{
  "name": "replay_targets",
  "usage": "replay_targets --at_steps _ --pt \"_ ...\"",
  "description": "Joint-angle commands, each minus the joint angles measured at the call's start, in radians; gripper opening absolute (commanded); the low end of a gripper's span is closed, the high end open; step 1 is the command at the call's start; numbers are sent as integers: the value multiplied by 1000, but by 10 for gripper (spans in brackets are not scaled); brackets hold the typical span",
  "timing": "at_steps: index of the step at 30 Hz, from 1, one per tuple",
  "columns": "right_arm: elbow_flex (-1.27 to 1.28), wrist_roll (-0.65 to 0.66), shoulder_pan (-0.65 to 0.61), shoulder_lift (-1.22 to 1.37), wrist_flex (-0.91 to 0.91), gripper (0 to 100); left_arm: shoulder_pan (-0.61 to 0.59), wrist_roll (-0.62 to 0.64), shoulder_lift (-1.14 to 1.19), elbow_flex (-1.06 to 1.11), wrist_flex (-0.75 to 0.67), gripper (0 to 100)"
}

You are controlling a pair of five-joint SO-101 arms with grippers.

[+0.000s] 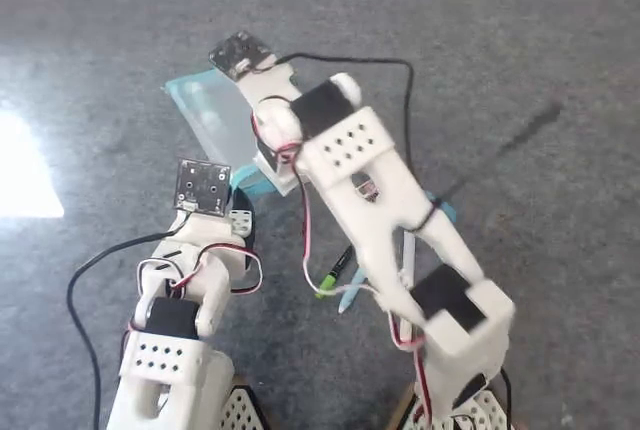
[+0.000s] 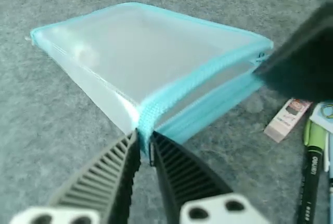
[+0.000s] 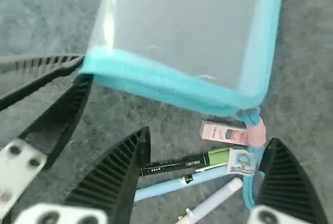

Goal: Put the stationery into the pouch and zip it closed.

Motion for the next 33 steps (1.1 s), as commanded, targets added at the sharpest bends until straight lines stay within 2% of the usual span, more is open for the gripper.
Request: replay_targets --at_steps 1,4,7,9,14,17,22,28,30,33 --pt "-60 8 25 -189 44 330 2 -8 -5 -44 5 12" --pt "-21 28 105 -266 82 329 2 -8 -5 -44 6 12" --pt "173 51 193 -321 73 329 2 -8 -5 -44 6 12" --pt "391 63 234 -366 7 329 0 -8 -5 -44 5 12" --pt "994 63 305 -562 -302 329 -14 -8 -5 -44 2 12" --pt "1220 61 300 -648 -404 329 -34 -8 -5 -44 -2 12" --pt "1356 61 242 -644 -414 329 -35 -8 -5 -44 -2 12" --pt "1367 60 242 -509 -476 326 -37 -8 -5 -39 -2 12" --pt "1369 60 242 -449 -504 286 -37 -8 -5 -38 -2 12" --pt "1369 60 242 -367 -558 165 -37 -8 -5 -38 -2 12"
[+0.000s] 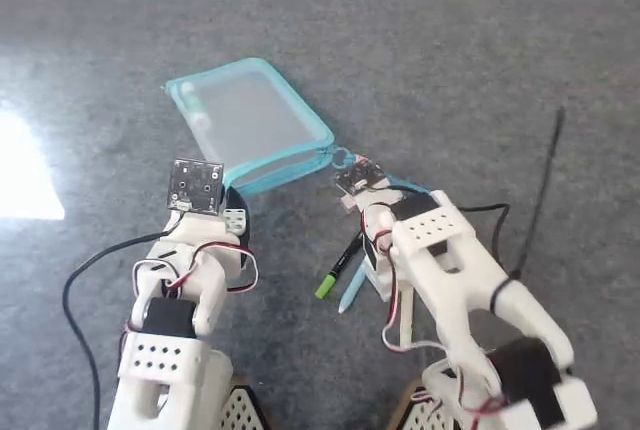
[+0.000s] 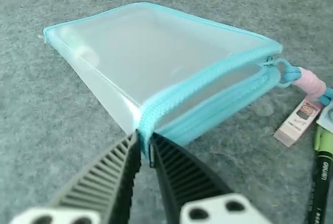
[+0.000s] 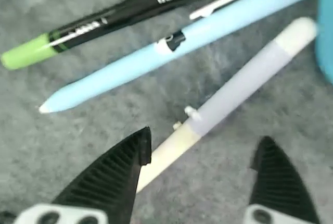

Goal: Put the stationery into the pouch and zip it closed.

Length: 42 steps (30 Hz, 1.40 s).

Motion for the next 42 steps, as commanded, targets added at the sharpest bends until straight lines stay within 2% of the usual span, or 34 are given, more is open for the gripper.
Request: replay_targets --at_steps 1,3,6,12,17,20,25,30,34,36,40,42 --pt "-5 6 -8 67 -61 129 -3 -8 -5 -38 -2 12" --pt "-5 9 -8 104 -79 75 -3 -8 -5 -38 -2 12" --pt "-8 18 25 120 -85 61 -3 -8 -5 -38 -2 12" --pt "-203 229 275 70 -36 58 -3 -8 -5 -38 3 12" --pt "-437 334 498 71 159 58 -3 -8 -5 -38 2 12" --pt "-522 400 568 71 205 58 -3 -8 -5 -38 0 12" --pt "-549 499 579 81 217 57 -3 -8 -5 -38 0 12" --pt "-540 327 550 189 114 57 0 -8 -5 -38 0 12" --pt "-546 229 513 309 22 5 -3 -8 -5 -38 3 12" --pt "-546 232 492 352 18 42 -3 -8 -5 -38 3 12" --pt "-546 235 464 381 64 229 -3 -9 -5 -38 2 12" --pt "-548 238 461 380 82 273 0 -9 -5 -38 0 12"
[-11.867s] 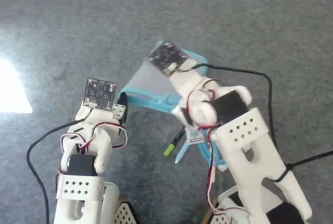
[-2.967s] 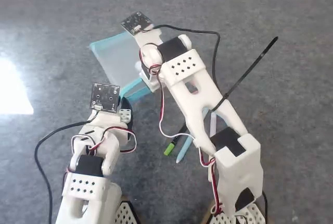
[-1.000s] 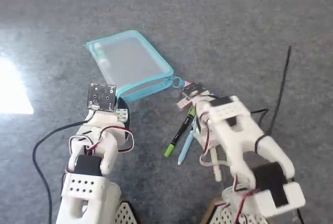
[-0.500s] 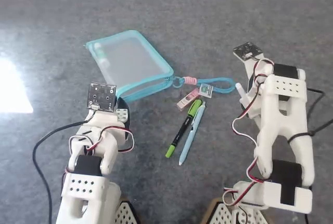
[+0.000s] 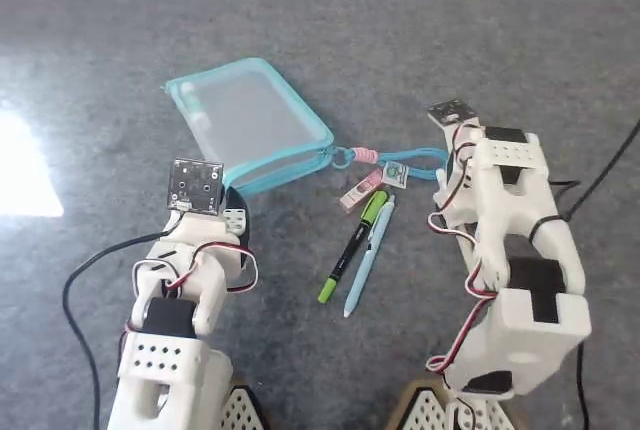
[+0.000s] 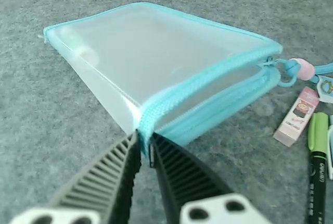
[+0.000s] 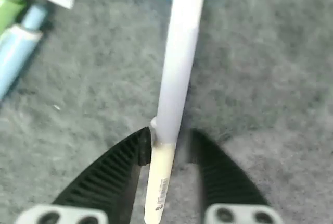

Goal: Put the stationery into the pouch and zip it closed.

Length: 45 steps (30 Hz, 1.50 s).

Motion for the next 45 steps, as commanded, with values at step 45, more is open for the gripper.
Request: replay_targets --at_steps 45 --pt "130 58 -340 -817 433 9 6 -12 -5 -36 0 12"
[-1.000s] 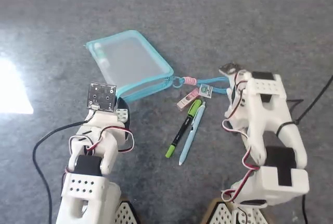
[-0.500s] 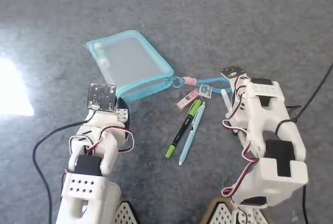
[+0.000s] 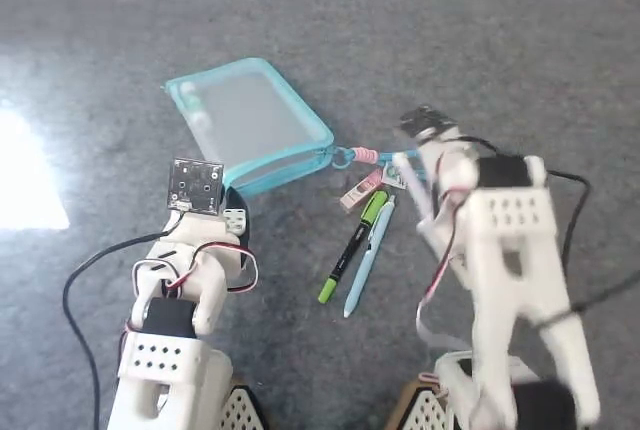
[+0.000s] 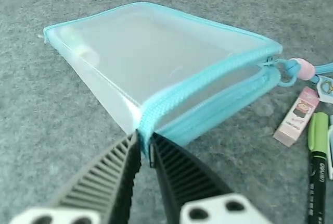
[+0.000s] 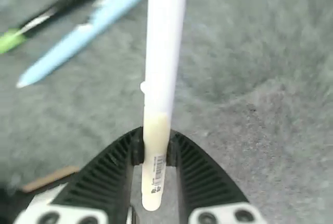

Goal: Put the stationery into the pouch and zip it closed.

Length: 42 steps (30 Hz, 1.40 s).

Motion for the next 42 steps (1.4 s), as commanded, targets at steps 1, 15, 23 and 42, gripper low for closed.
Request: replay_targets --at_steps 1,15,23,42 --pt "-69 3 -208 -166 113 9 6 -12 -5 -36 0 12" --pt "-555 -132 -446 424 176 9 0 -14 -5 -27 0 12" --pt "-858 -158 -446 717 223 9 3 -14 -5 -27 0 12" --pt "-736 -124 -427 745 237 9 -2 -14 -5 -28 0 12"
